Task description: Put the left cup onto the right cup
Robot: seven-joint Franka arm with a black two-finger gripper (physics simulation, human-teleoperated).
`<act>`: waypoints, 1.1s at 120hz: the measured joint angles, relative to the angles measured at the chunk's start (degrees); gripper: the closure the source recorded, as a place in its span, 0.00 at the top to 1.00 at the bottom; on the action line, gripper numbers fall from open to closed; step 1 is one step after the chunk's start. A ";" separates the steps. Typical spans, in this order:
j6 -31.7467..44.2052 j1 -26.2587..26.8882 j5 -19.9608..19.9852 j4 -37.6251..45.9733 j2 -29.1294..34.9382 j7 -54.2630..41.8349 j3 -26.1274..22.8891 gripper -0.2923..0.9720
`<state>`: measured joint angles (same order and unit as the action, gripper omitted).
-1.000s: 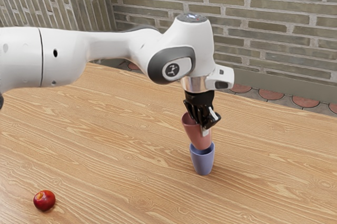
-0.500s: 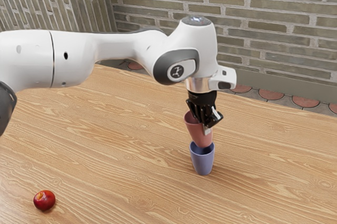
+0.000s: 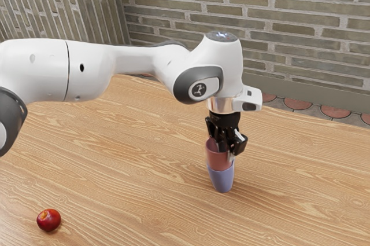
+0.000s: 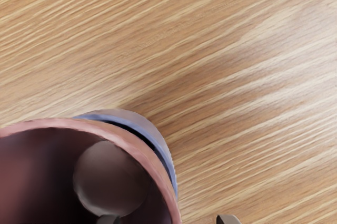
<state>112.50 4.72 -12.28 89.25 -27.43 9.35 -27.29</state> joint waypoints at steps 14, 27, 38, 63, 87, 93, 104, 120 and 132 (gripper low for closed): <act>0.11 -0.05 0.01 0.00 0.35 -0.04 0.04 0.58; -0.32 -0.36 -0.16 -0.01 3.26 -0.11 0.18 0.65; -1.44 -0.61 -0.77 -0.02 6.56 -0.15 0.22 0.69; -5.48 -0.86 -0.58 2.04 14.32 -0.26 4.01 0.74; -9.99 -0.82 2.38 3.97 19.92 -1.55 12.14 0.76; -11.10 -0.65 4.07 4.17 20.71 -2.48 15.36 0.76; -12.64 -1.40 6.76 4.24 21.70 -4.77 20.43 0.76; -15.11 -3.05 8.25 4.06 23.05 -7.65 22.99 0.77; -16.85 -2.81 8.26 3.80 23.48 -8.98 22.88 0.77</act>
<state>95.66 1.91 -4.01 93.04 -3.95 0.37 -4.41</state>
